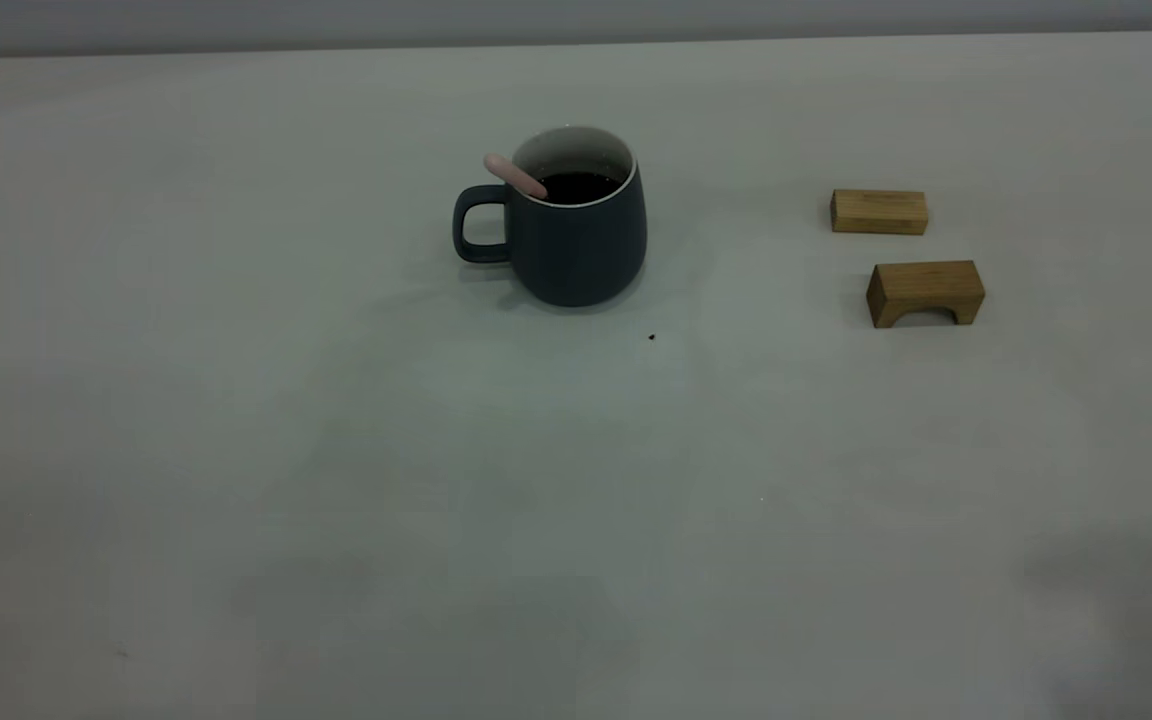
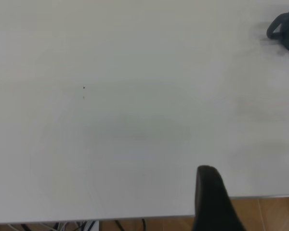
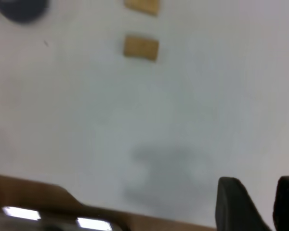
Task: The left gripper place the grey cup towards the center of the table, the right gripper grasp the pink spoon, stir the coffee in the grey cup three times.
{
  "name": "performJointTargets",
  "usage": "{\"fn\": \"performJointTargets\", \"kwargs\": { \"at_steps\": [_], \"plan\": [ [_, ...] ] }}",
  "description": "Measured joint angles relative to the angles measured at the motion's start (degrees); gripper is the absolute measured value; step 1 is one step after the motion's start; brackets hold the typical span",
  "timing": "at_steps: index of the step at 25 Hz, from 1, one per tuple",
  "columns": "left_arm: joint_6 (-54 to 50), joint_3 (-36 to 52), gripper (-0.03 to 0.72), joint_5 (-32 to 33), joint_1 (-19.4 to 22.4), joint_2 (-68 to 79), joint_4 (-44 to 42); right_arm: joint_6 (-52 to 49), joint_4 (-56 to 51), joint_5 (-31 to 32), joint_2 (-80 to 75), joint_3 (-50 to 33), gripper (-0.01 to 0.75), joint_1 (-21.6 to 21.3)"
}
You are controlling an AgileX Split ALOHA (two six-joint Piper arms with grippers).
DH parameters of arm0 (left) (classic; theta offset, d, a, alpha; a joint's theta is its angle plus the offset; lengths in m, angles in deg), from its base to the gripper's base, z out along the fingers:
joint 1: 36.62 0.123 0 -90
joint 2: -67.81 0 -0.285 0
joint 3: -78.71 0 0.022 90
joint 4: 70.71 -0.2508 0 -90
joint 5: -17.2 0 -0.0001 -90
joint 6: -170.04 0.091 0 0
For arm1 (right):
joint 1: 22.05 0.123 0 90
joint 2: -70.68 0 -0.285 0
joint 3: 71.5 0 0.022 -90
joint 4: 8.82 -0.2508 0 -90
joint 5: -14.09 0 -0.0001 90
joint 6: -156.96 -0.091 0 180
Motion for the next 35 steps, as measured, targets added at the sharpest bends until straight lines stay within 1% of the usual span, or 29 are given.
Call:
{"fn": "performJointTargets", "kwargs": {
  "at_steps": [3, 5, 9, 12, 18, 24, 28, 35],
  "plan": [
    [0.0, 0.0, 0.482, 0.0, 0.0, 0.0, 0.0, 0.0, -0.6, 0.0, 10.4, -1.6, 0.237, -4.5],
    [0.0, 0.0, 0.482, 0.0, 0.0, 0.0, 0.0, 0.1, -0.6, 0.0, 16.5, -2.3, 0.237, -8.6],
    [0.0, 0.0, 0.482, 0.0, 0.0, 0.0, 0.0, 1.3, -0.8, 0.0, 27.3, -5.3, 0.237, -15.4],
    [0.0, 0.0, 0.482, 0.0, 0.0, 0.0, 0.0, 1.5, -2.1, 0.0, 33.0, -9.6, 0.237, -18.6],
    [0.0, 0.0, 0.482, 0.0, 0.0, 0.0, 0.0, 2.5, -3.5, 0.0, 42.8, -22.7, 0.237, -19.3],
    [0.0, 0.0, 0.482, 0.0, 0.0, 0.0, 0.0, 2.9, -3.6, -3.4, 47.7, -32.0, 0.237, -19.3],
    [0.0, 0.0, 0.482, 0.0, 0.0, 0.0, 0.0, 3.0, -4.1, -5.4, 47.9, -33.6, 0.237, -19.3],
    [0.0, 0.0, 0.482, 0.0, 0.0, 0.0, 0.0, 3.2, -4.1, -5.7, 47.9, -33.6, 0.237, -19.3]
  ]
}}
